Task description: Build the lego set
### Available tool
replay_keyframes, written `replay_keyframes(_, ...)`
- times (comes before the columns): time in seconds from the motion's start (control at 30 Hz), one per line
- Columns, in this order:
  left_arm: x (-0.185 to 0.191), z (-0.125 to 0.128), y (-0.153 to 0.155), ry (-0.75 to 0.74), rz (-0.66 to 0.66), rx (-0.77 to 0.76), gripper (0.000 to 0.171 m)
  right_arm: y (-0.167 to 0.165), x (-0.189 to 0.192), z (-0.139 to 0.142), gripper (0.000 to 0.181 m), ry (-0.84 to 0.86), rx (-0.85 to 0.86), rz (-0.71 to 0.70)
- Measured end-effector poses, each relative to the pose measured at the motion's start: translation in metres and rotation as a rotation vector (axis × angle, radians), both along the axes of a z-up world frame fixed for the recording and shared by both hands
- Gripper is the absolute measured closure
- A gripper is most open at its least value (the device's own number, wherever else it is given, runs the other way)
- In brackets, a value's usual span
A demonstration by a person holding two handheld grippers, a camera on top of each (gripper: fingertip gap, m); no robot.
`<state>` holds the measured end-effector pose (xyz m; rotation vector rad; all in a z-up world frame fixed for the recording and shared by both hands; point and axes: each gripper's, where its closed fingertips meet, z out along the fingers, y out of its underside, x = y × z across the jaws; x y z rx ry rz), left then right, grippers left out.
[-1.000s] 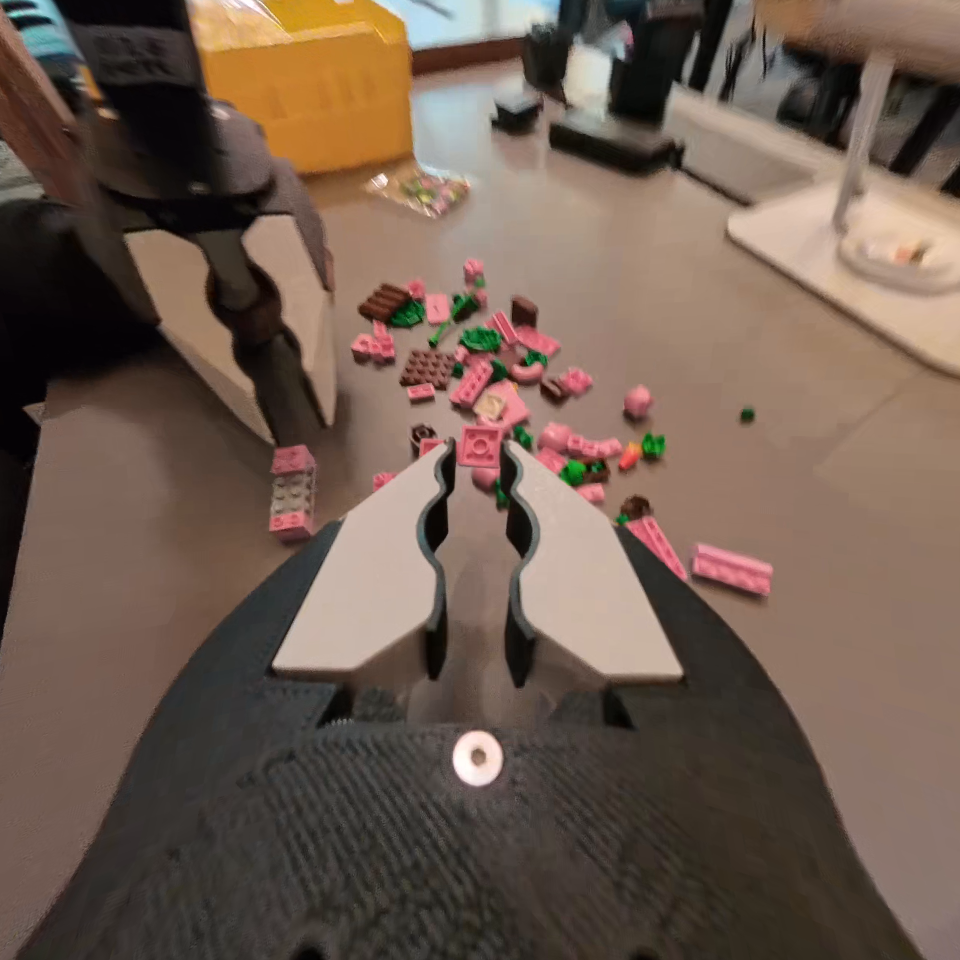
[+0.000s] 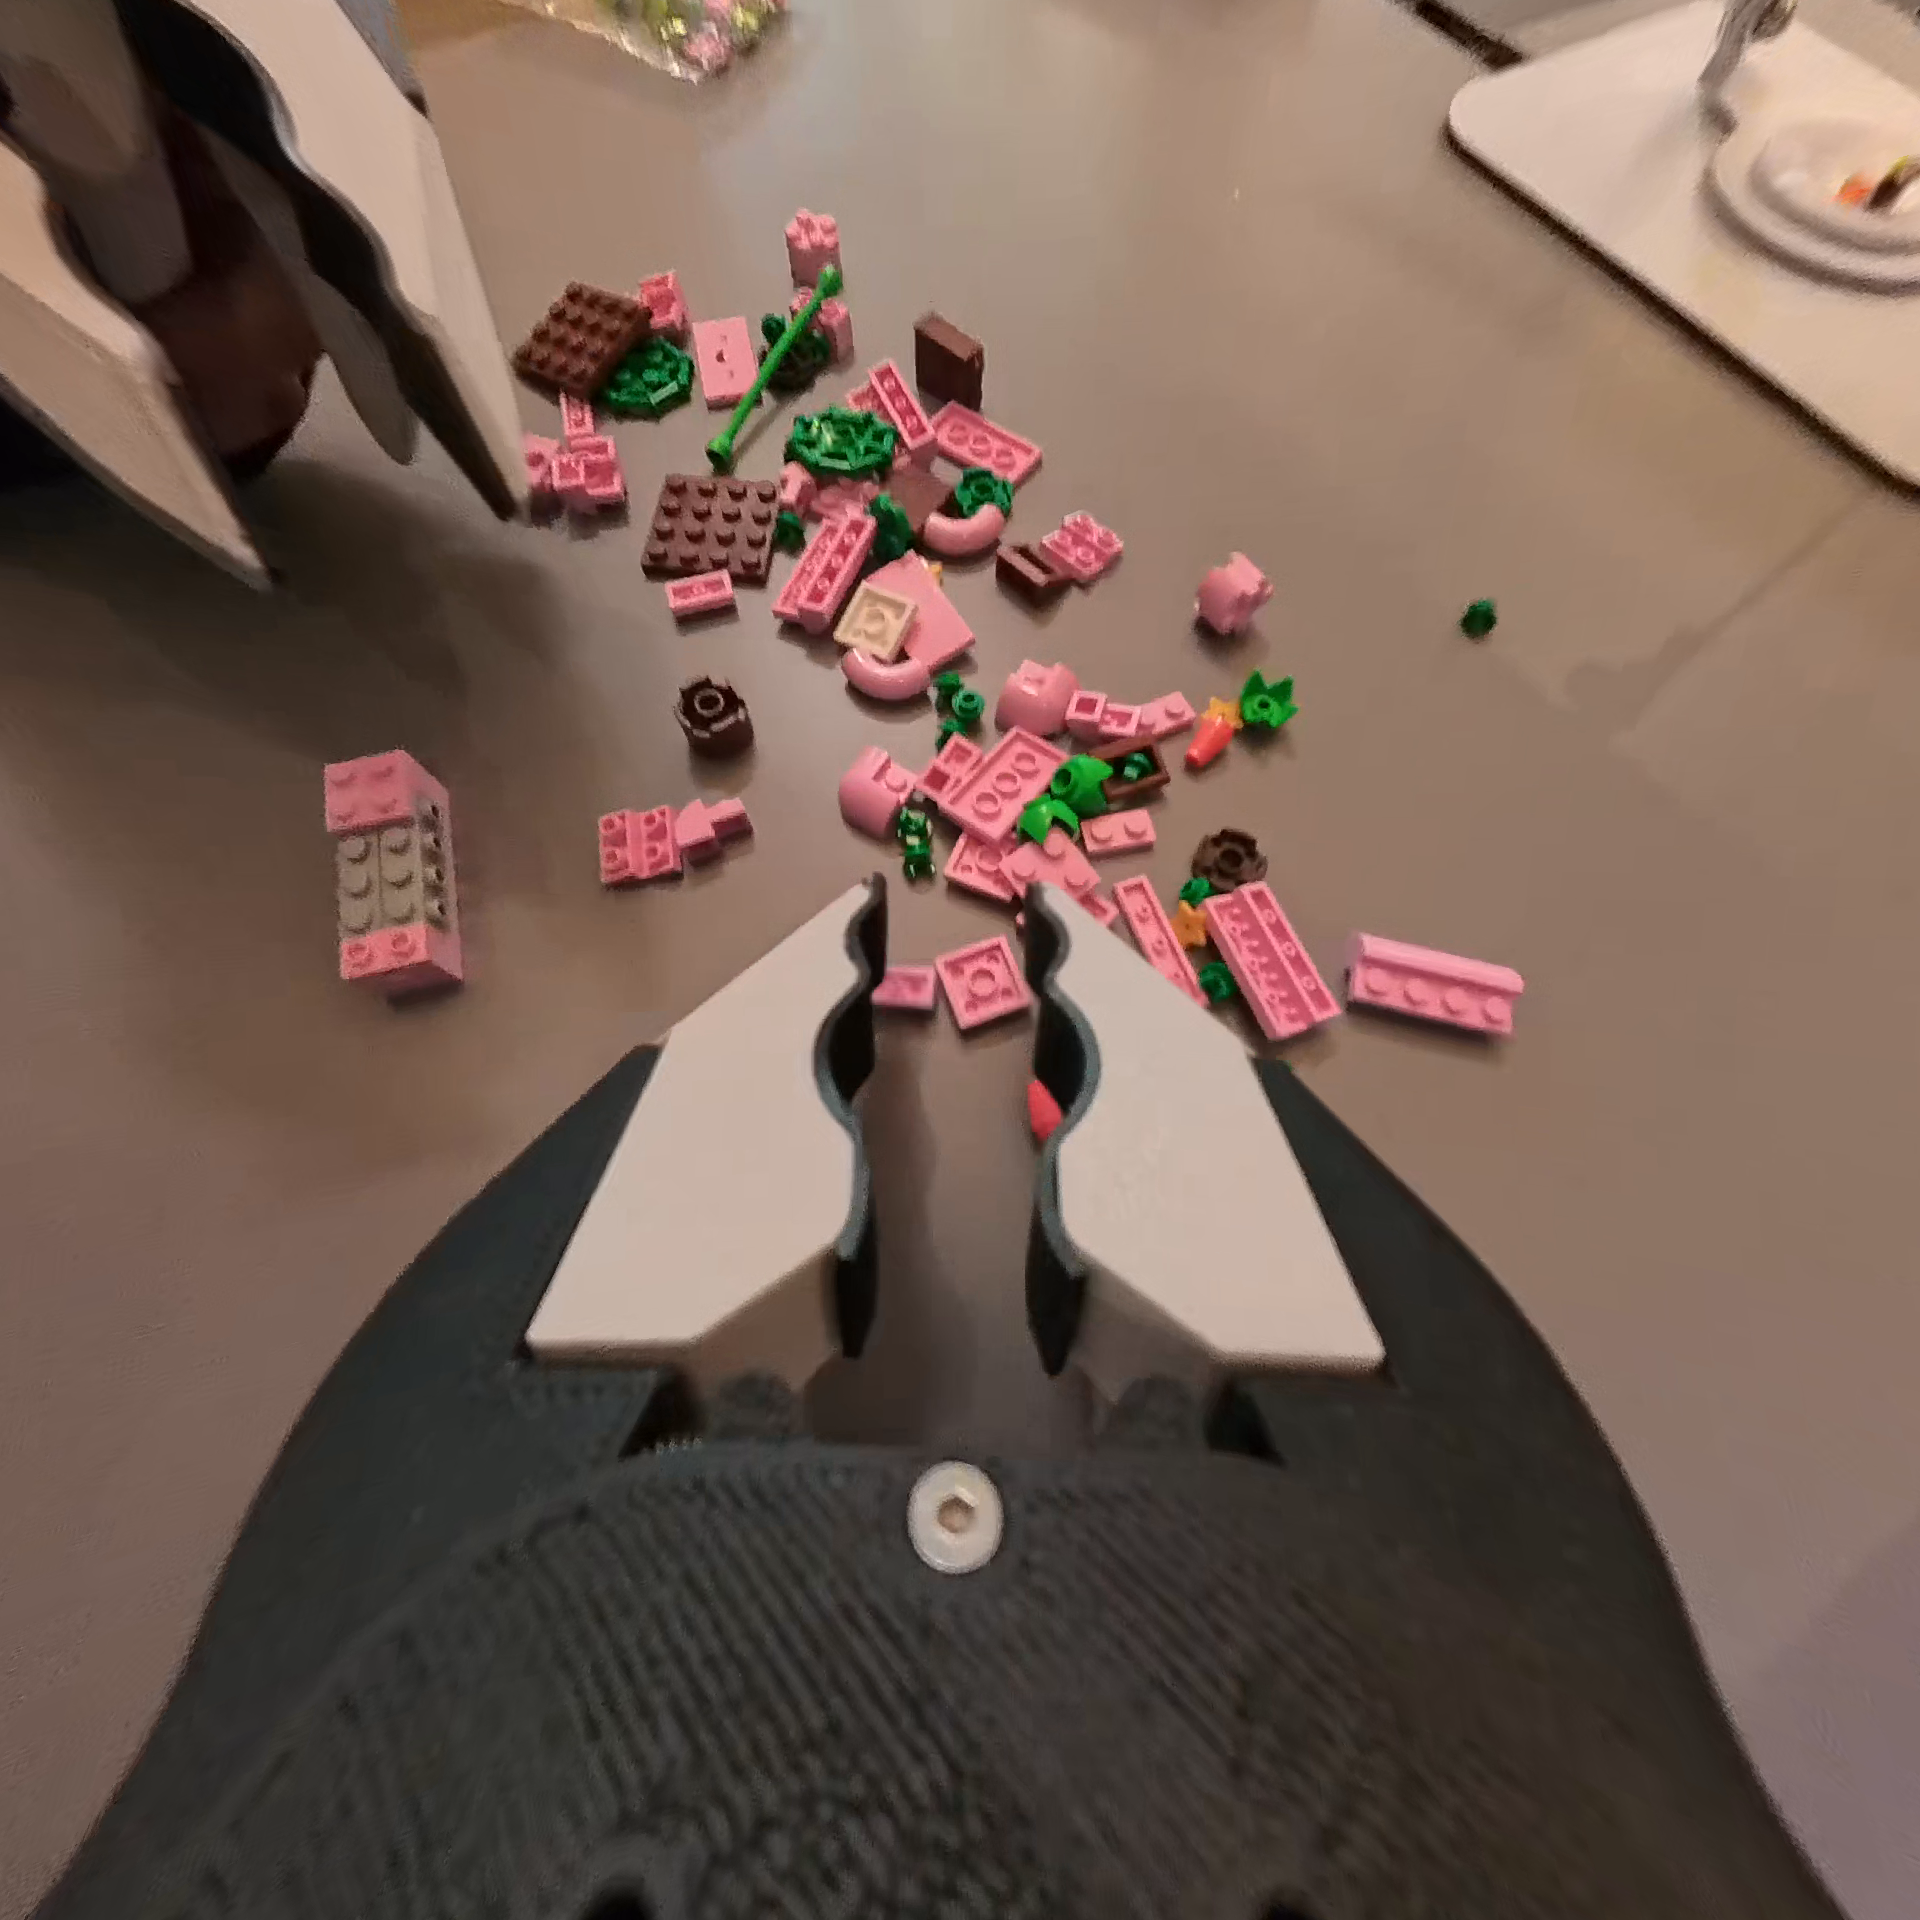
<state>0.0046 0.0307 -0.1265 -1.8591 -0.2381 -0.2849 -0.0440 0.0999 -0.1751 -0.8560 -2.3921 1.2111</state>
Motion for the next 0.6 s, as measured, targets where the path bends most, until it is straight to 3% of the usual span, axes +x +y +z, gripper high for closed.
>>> replay_keyframes(0.07, -0.002, 0.003, -0.001, -0.006, 0.007, 0.015, 0.142, -0.003, -0.001, -0.004, 0.162, -0.014, -0.004, -0.002)
replay_keyframes(0.17, -0.003, 0.005, -0.002, -0.013, 0.013, 0.028, 0.142, 0.007, -0.006, -0.016, 0.157, -0.035, 0.05, -0.047)
replay_keyframes(0.3, -0.006, -0.001, -0.001, 0.007, 0.03, -0.008, 0.141, 0.018, -0.017, -0.009, 0.152, -0.034, -0.013, -0.124)
replay_keyframes(0.43, -0.003, -0.007, 0.001, 0.037, 0.024, -0.042, 0.14, 0.017, -0.018, -0.019, 0.15, -0.083, 0.023, -0.128)
replay_keyframes(0.6, -0.003, -0.008, 0.001, 0.046, 0.023, -0.05, 0.14, 0.012, -0.018, -0.02, 0.163, -0.048, 0.07, -0.106)
